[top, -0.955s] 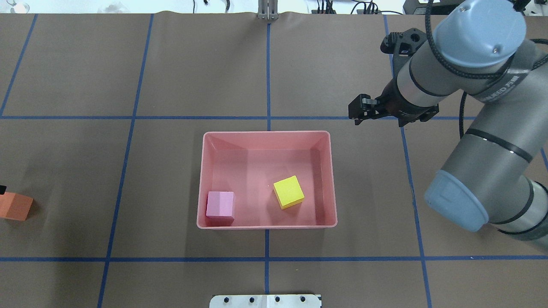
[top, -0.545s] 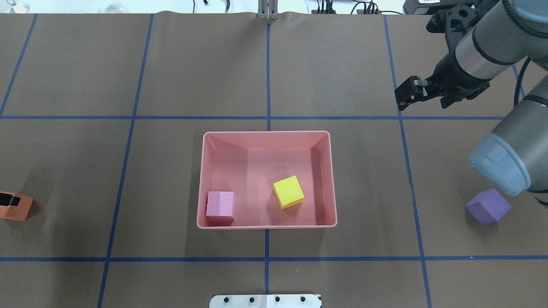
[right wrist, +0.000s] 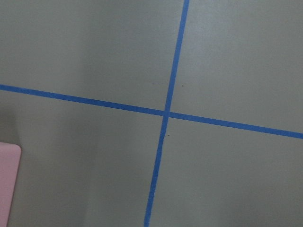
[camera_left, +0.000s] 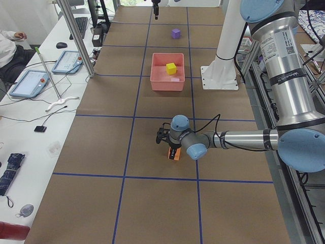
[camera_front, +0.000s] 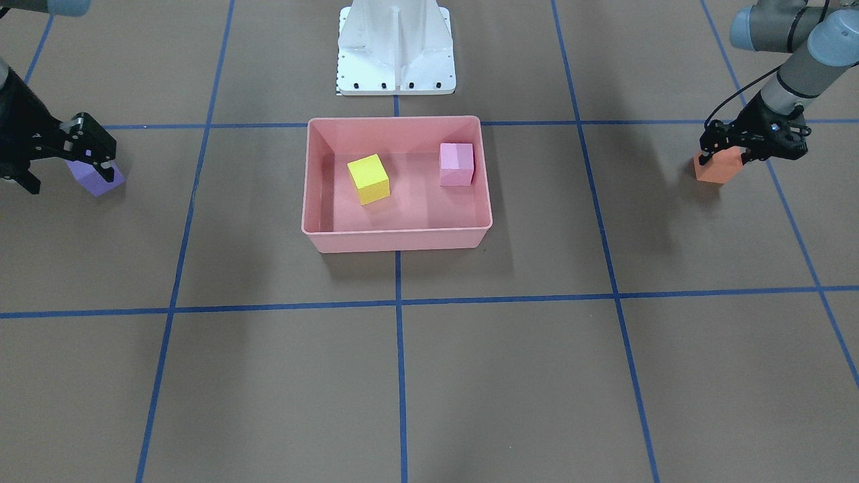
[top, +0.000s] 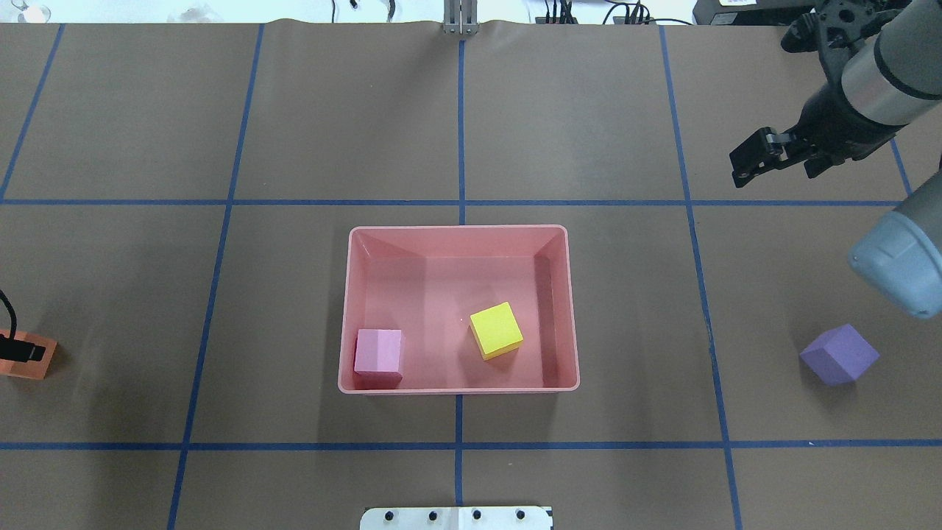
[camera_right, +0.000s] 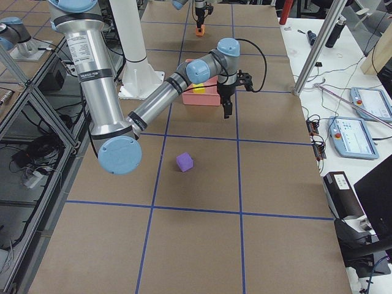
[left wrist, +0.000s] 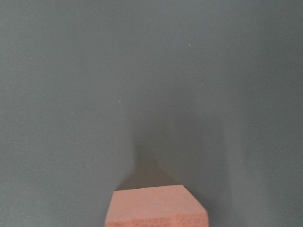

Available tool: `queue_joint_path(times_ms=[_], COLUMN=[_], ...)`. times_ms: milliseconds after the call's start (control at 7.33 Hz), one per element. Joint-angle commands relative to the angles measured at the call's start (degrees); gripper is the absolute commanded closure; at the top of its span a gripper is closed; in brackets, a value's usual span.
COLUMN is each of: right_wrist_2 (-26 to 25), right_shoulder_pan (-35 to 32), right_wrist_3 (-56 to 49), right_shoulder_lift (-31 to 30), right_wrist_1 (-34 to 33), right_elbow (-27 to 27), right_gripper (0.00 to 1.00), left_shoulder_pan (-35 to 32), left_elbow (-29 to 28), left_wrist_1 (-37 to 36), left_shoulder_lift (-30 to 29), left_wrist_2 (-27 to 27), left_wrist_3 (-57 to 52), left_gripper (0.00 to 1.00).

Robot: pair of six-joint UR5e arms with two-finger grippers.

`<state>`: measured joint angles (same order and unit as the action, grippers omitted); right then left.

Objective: Place blocks into pink bin with both arms
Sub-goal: 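Grasp the orange cube with the left gripper while the right gripper withdraws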

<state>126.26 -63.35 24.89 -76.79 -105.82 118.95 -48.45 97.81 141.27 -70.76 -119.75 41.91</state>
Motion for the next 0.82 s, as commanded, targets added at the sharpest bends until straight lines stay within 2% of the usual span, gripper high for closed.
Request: queue_joint_path(times_ms=[0,136,273,409,545,682], right_wrist_2=[3.01,4.24,4.95,5.39,6.27,6.28], right_shoulder_pan=[-5.53,-7.47,-7.93,-8.19,-8.19,-8.19], right_wrist_3=[-10.78,-15.35,-16.44,-16.19,-15.4,-12.35], right_shoulder_lift=[-5.02,-7.74,-10.29,-12.92,-14.26,-14.62], right_wrist_1=[0.0,0.09,4.09,10.48,16.2,17.13], right_elbow=[-0.38,-1.43,-3.27,-6.16,-8.88,-9.0], right_gripper=[0.01,0.01,0.01,0.01,0.01,0.01], left_shoulder_pan=[-0.41,-0.85,-1.21,-2.43,-2.44,-2.0], left_elbow=[1.67,6.12,11.22,16.49,19.76,20.66], left_wrist_1=[-0.03,-0.98,-3.26,-7.72,-12.46,-15.55], left_shoulder_lift=[0.0,0.18,-0.43,-1.74,-7.41,-15.21], left_wrist_2=[-0.3,-1.96,-7.28,-8.03,-8.04,-8.13], left_wrist_3=[-0.16,0.54,1.68,4.82,9.72,18.3], left_gripper=[0.72,0.8,0.8,0.79,0.79,0.79])
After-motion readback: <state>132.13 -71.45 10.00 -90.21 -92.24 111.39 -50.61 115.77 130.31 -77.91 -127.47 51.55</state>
